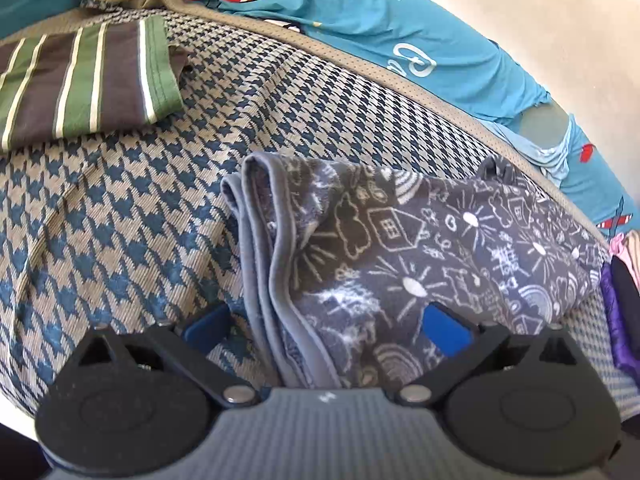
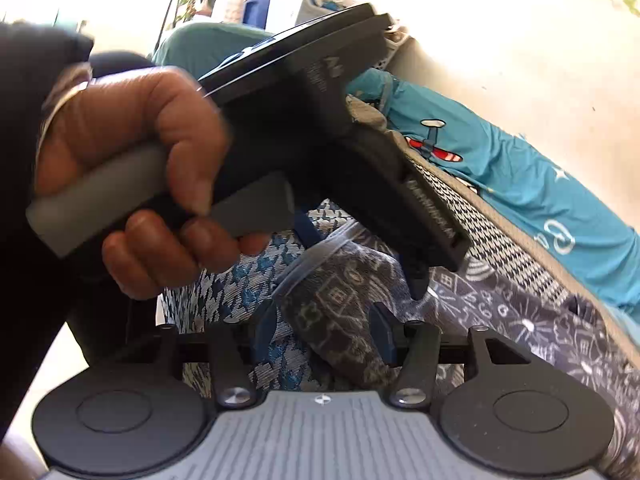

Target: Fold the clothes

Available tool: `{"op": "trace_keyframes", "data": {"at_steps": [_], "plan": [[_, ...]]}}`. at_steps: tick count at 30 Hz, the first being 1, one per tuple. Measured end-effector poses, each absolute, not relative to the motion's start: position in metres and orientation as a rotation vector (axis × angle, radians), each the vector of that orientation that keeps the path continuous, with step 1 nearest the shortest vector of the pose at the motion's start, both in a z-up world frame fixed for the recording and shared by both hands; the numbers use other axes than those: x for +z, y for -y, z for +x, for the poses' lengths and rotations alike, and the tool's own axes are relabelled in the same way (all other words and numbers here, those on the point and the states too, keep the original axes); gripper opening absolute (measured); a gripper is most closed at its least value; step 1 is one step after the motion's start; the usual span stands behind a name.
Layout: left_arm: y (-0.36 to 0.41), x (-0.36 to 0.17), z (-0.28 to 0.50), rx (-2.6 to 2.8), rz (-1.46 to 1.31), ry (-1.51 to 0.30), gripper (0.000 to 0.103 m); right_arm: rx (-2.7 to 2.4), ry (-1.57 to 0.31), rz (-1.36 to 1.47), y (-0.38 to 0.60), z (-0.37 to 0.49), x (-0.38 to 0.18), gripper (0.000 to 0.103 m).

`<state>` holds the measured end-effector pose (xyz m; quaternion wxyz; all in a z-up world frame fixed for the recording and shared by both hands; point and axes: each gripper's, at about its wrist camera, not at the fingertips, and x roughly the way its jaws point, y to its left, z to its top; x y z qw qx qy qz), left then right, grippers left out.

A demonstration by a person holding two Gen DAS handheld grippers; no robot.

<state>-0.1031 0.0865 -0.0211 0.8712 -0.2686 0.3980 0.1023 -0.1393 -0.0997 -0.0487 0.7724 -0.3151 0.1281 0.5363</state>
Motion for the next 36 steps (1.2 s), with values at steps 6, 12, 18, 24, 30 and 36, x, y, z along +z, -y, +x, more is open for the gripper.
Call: {"op": "trace_keyframes", "data": {"at_steps": [6, 12, 18, 24, 30, 36], "plan": [[-0.087, -0.020, -0.098, 0.209, -0.546, -0.876, 0.103, 1.155, -0.239, -0.760, 0.084, -0.148, -0.057, 0.052], [-0.086, -0.018, -0.093, 0.191, -0.506, -0.933, 0.103, 1.079, -0.205, -0.860, 0.069, -0.149, -0.072, 0.052], [-0.089, -0.017, -0.093, 0.181, -0.525, -0.944, 0.103, 1.058, -0.198, -0.875, 0.062, -0.143, -0.075, 0.051], [-0.093, -0.017, -0.094, 0.182, -0.558, -0.939, 0.103, 1.049, -0.183, -0.886, 0.060, -0.144, -0.077, 0.042], [-0.090, -0.018, -0.093, 0.189, -0.544, -0.942, 0.103, 1.036, -0.192, -0.855, 0.060, -0.143, -0.073, 0.027], [-0.091, -0.018, -0.094, 0.196, -0.550, -0.935, 0.103, 1.031, -0.222, -0.781, 0.064, -0.140, -0.065, 0.023]]}}
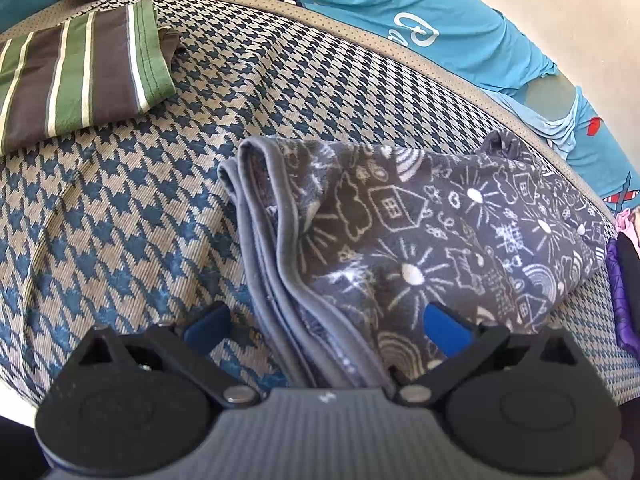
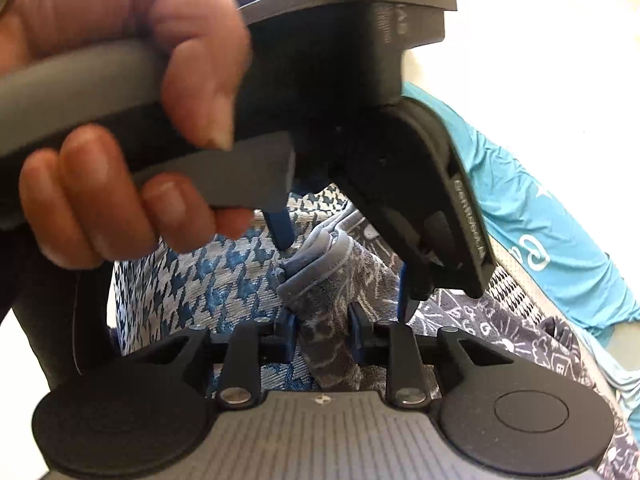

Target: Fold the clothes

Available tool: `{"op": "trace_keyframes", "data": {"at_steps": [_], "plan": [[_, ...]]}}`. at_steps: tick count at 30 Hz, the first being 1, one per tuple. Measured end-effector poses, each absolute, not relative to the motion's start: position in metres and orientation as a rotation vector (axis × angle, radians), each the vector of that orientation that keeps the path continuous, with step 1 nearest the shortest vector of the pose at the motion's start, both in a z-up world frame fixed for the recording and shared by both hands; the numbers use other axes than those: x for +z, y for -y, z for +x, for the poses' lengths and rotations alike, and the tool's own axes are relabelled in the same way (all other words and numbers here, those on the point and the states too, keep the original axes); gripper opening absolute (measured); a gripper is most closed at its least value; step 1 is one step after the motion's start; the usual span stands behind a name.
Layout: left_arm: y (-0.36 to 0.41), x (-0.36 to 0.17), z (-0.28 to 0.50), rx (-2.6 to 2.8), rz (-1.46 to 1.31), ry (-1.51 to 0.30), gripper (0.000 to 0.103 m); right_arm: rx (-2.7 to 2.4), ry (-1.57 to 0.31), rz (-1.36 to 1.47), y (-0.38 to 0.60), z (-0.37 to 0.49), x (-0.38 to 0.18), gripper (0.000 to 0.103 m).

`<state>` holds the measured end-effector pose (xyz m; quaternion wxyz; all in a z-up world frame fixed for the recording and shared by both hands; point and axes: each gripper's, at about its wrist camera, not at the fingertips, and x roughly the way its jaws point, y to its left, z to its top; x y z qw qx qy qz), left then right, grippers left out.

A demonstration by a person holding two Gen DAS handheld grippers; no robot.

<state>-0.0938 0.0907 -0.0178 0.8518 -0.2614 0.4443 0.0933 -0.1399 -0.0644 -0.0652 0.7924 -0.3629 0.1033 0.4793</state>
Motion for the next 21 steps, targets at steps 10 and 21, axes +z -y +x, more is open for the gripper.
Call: {"op": "trace_keyframes", "data": {"at_steps": [10, 21], "plan": [[-0.132, -0.020, -0.112, 0.140, -0.895, -0.838, 0.103, 1.014, -0.373, -0.471, 0.087, -0.116, -0.032, 0.019], [-0.125, -0.018, -0.072, 0.062, -0.918, -0.851, 0.103, 1.026, -0.402, -0.395, 0.103, -0.111, -0.025, 0.018]]}}
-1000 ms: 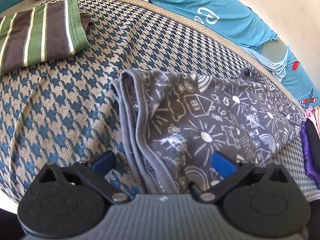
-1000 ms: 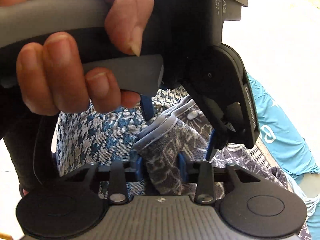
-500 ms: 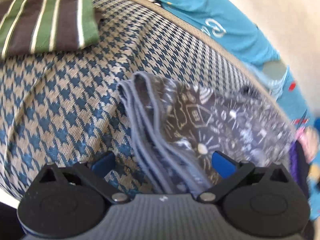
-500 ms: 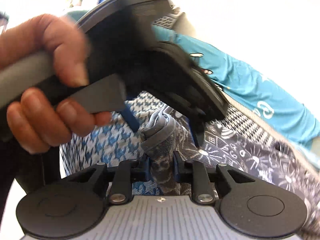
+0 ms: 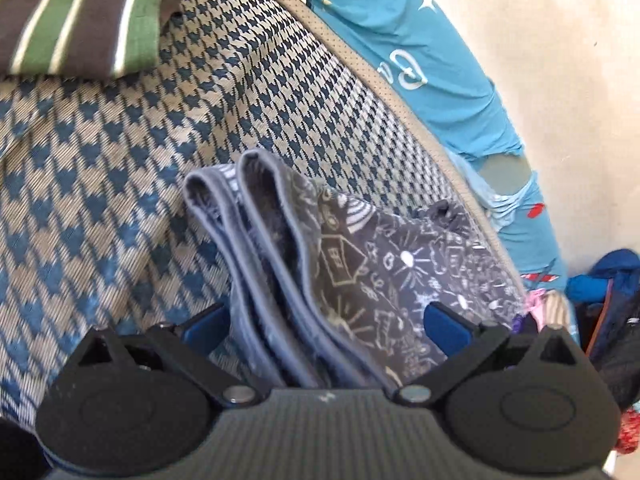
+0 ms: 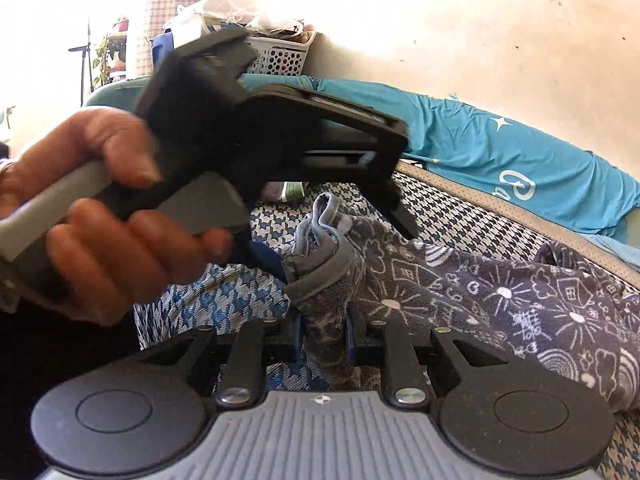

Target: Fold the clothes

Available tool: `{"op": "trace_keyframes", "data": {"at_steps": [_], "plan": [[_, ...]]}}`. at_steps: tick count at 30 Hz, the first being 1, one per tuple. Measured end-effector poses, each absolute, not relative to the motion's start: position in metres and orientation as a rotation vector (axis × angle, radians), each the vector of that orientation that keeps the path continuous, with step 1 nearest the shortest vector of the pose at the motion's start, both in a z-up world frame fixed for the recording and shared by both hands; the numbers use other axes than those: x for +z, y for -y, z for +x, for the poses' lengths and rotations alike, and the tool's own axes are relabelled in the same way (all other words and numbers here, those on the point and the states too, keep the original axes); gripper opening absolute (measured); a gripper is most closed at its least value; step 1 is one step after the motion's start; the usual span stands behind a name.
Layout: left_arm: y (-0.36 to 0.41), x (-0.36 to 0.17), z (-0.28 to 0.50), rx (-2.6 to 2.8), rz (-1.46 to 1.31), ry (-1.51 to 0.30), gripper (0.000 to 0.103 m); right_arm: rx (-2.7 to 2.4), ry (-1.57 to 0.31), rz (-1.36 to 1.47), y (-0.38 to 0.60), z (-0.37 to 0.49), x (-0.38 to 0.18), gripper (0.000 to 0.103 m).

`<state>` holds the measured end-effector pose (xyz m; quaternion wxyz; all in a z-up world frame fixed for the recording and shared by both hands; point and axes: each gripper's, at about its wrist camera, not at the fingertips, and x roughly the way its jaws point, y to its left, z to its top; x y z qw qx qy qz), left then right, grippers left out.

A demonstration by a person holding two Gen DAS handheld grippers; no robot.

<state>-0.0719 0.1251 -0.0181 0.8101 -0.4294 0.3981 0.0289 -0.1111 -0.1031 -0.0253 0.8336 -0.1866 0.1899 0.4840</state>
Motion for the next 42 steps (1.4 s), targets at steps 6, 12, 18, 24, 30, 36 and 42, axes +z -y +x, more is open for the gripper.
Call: {"op": "trace_keyframes", "data": {"at_steps": [6, 12, 18, 24, 30, 36, 42], "plan": [[-0.110, -0.018, -0.054, 0.074, -0.855, -0.864, 0.100, 1.021, -0.394, -0.381, 0.108, -0.108, -0.025, 0.018], [-0.093, -0.010, -0.049, 0.118, -0.719, -0.873, 0.072, 1.023, -0.344, -0.454, 0.105, -0.115, -0.033, 0.018], [-0.091, -0.006, -0.051, 0.127, -0.695, -0.866, 0.061, 1.021, -0.288, -0.584, 0.097, -0.126, -0.048, 0.031], [-0.091, -0.006, -0.051, 0.135, -0.697, -0.871, 0.060, 1.029, -0.279, -0.627, 0.090, -0.128, -0.056, 0.045], [-0.091, -0.008, -0.051, 0.146, -0.701, -0.875, 0.060, 1.025, -0.238, -0.684, 0.084, -0.131, -0.064, 0.051], [-0.088, -0.008, -0.050, 0.148, -0.681, -0.881, 0.060, 1.002, -0.210, -0.713, 0.076, -0.125, -0.066, 0.049], [-0.091, -0.008, -0.050, 0.157, -0.700, -0.878, 0.065, 1.004, -0.206, -0.697, 0.078, -0.121, -0.063, 0.022]]}}
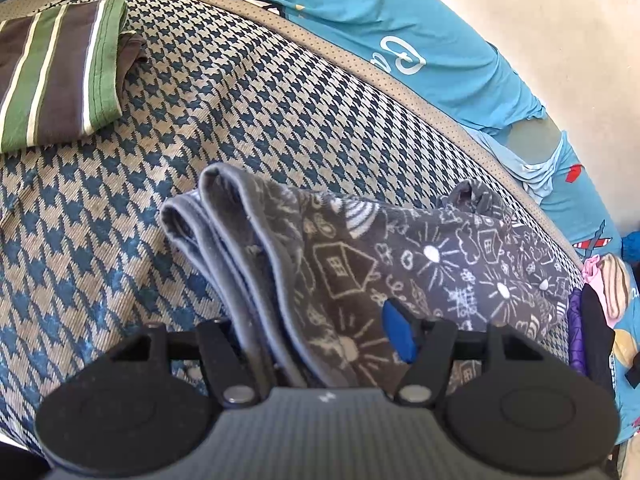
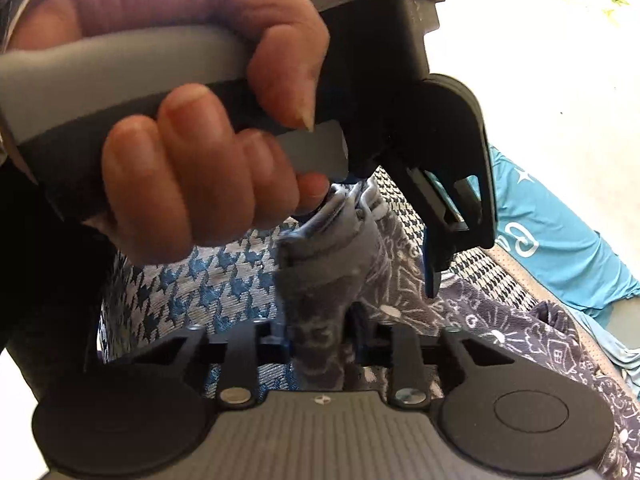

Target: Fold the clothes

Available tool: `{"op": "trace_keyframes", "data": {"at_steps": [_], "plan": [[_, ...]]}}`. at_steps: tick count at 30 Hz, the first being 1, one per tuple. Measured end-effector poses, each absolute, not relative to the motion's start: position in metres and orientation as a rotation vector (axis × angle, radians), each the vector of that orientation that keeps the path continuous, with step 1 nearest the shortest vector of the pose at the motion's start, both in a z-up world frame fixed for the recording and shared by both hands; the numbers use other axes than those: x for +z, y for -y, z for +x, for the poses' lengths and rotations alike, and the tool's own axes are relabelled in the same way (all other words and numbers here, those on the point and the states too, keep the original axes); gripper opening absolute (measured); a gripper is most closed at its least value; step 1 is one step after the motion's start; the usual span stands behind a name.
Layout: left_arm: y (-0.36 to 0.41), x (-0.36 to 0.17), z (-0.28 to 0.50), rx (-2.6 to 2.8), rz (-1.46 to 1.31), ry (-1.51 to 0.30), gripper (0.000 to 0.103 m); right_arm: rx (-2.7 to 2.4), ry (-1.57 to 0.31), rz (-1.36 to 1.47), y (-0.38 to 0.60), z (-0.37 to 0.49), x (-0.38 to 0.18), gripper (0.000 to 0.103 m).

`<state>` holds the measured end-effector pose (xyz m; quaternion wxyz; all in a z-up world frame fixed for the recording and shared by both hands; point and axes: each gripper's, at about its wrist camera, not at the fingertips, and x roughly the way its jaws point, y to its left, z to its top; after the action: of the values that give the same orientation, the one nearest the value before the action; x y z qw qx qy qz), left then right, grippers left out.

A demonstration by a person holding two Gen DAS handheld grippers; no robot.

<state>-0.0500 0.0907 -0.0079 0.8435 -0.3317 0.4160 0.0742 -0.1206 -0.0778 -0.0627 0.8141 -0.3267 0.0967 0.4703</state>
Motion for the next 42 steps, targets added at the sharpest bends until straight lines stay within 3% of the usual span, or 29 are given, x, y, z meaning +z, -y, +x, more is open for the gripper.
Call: {"op": "trace_keyframes", "data": {"at_steps": [2, 4, 7, 12, 15, 17, 20, 26, 42], "plan": [[-0.097, -0.009, -0.054, 0.190, -0.741, -0.861, 0.092, 1.000, -0.201, -0.694, 0.080, -0.120, -0.060, 0.018], [-0.104, -0.010, -0.058, 0.230, -0.763, -0.839, 0.098, 1.006, -0.205, -0.695, 0.081, -0.119, -0.058, 0.017], [-0.108, -0.014, -0.058, 0.234, -0.784, -0.842, 0.098, 1.013, -0.200, -0.698, 0.084, -0.117, -0.055, 0.017], [-0.098, -0.016, -0.054, 0.242, -0.704, -0.853, 0.090, 1.020, -0.204, -0.670, 0.091, -0.113, -0.050, 0.017], [-0.091, -0.015, -0.048, 0.239, -0.668, -0.860, 0.078, 1.026, -0.206, -0.654, 0.096, -0.111, -0.049, 0.017], [-0.087, -0.015, -0.046, 0.225, -0.654, -0.864, 0.061, 1.027, -0.201, -0.647, 0.096, -0.110, -0.047, 0.016], [-0.081, -0.011, -0.044, 0.208, -0.636, -0.858, 0.046, 1.032, -0.201, -0.637, 0.099, -0.107, -0.044, 0.016], [-0.066, 0.007, -0.043, 0.238, -0.532, -0.817, 0.031, 1.034, -0.178, -0.628, 0.107, -0.102, -0.037, 0.016], [-0.013, 0.056, -0.019, 0.239, -0.364, -0.746, 0.030, 0.963, -0.111, -0.583, 0.147, -0.083, -0.017, 0.016]]}}
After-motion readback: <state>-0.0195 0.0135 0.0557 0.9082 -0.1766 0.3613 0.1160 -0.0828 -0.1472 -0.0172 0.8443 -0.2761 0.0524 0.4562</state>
